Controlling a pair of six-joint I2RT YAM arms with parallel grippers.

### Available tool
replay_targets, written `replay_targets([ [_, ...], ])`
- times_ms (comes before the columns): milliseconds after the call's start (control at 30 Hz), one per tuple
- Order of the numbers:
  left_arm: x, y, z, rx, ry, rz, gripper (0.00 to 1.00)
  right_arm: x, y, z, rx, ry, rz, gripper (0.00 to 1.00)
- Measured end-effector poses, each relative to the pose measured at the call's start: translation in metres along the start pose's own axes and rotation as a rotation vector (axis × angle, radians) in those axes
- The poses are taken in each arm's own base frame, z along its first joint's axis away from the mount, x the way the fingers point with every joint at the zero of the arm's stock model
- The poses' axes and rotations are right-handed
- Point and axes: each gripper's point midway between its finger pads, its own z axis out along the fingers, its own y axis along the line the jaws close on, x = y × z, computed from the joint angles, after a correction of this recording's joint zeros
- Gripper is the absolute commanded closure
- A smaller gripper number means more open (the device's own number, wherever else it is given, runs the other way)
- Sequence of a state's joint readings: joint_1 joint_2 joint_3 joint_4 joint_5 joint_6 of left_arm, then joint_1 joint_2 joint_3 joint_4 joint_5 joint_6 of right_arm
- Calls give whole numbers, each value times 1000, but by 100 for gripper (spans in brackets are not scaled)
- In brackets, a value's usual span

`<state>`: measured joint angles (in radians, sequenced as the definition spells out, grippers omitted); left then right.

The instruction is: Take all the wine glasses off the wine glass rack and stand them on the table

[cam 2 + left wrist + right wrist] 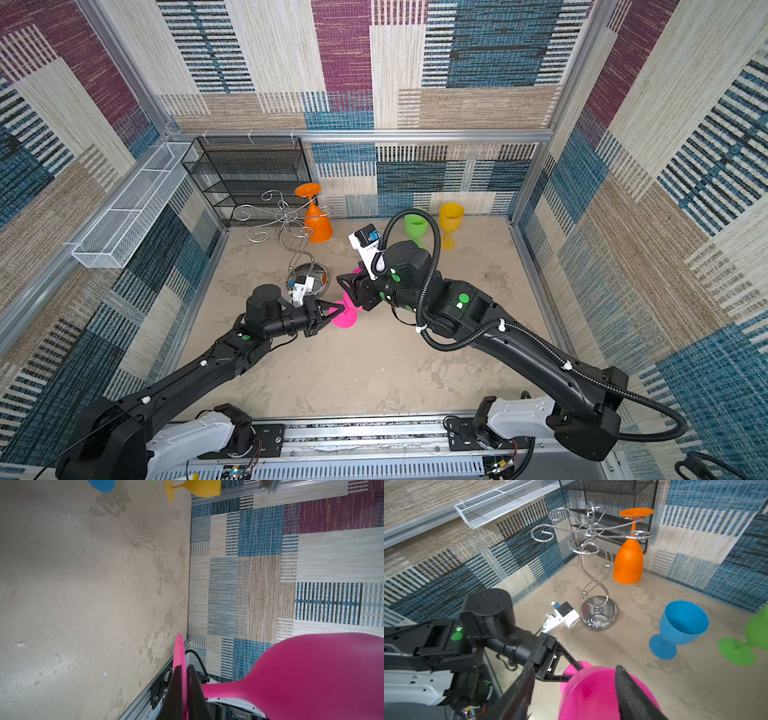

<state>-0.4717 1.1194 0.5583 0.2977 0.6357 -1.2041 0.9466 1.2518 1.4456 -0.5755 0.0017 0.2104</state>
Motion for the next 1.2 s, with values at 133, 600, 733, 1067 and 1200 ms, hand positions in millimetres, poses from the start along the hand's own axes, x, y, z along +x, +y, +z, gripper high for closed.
replay_targets([
  [133,-1,3,2,-5,2,15,100,3,5,1,-24,44,50,47],
  [600,-8,6,7,3,-10,29,100,20,1,3,5,143,122,52],
  [733,-9,9,9,2,-11,25,100,23,-3,4,27,155,124,54],
  [1067,-11,8,11,13,-18,11,100,30,-5,15,45,194,123,62],
  [1200,-12,8,11,15,-20,9,100,31,-6,20,49,202,122,69],
])
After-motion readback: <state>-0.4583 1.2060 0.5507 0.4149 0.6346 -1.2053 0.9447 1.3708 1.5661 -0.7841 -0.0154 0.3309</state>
